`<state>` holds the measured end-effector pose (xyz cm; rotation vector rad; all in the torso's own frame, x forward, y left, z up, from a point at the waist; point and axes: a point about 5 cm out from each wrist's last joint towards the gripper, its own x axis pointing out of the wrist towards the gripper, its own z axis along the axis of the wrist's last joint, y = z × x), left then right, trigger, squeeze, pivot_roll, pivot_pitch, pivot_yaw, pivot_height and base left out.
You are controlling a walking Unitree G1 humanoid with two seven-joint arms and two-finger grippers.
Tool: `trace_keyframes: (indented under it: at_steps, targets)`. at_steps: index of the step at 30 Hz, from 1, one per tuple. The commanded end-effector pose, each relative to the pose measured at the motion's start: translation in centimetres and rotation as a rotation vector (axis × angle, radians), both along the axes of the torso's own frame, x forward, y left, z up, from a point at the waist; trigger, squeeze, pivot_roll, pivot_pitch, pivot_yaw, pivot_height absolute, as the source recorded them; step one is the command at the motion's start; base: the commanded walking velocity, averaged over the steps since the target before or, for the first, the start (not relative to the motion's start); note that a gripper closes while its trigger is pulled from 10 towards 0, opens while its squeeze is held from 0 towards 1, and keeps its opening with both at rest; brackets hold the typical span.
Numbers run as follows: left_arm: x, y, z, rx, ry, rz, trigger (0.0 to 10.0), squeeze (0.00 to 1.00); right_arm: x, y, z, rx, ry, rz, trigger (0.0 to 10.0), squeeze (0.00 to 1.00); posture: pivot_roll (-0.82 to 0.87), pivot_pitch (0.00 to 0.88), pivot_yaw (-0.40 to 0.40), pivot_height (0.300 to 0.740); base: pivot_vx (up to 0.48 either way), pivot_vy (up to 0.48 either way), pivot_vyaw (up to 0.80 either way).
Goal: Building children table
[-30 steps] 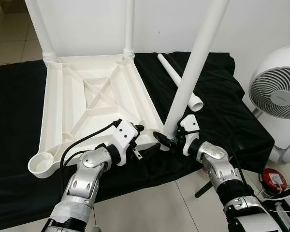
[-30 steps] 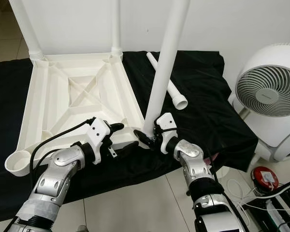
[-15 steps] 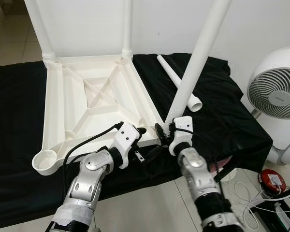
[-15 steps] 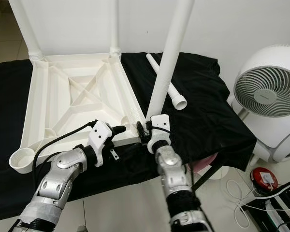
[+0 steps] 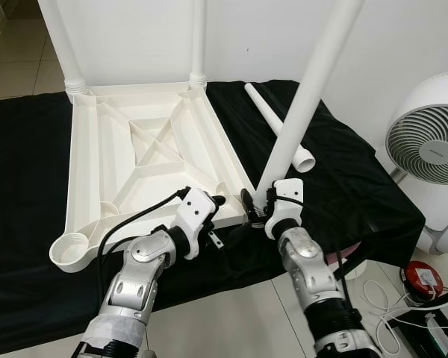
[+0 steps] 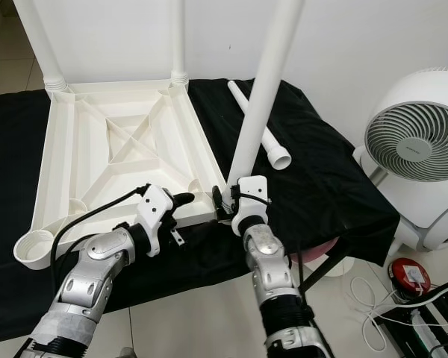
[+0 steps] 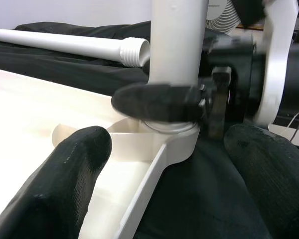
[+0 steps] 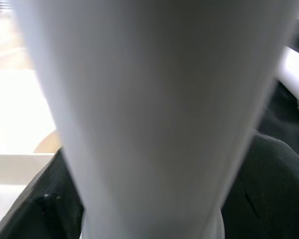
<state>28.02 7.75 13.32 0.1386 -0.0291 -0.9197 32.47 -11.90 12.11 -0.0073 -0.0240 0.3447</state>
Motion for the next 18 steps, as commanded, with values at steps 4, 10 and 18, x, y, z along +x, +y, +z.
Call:
trace_keyframes:
  at_steps: [4,10,18]
  targets:
    - [0.4,0.4,0.1,0.002,-0.014,0.143,10.0,0.0,0.2,-0.5,0.4,-0.043,-0.021,0.156,10.0,0.0,-0.01,0.0,-0.067,0.74,0.0,0.0,0.0]
    - [0.6,0.3,0.3,0.001,-0.02,0.137,10.0,0.0,1.2,-0.4,1.2,-0.102,-0.043,0.359,10.0,0.0,-0.01,0.0,-0.062,0.74,0.0,0.0,0.0]
    - [0.5,0.1,0.4,-0.001,-0.022,0.13,10.0,0.0,1.5,0.3,0.8,-0.171,-0.025,0.501,0.0,0.0,0.0,0.0,-0.064,0.74,0.0,0.0,0.0]
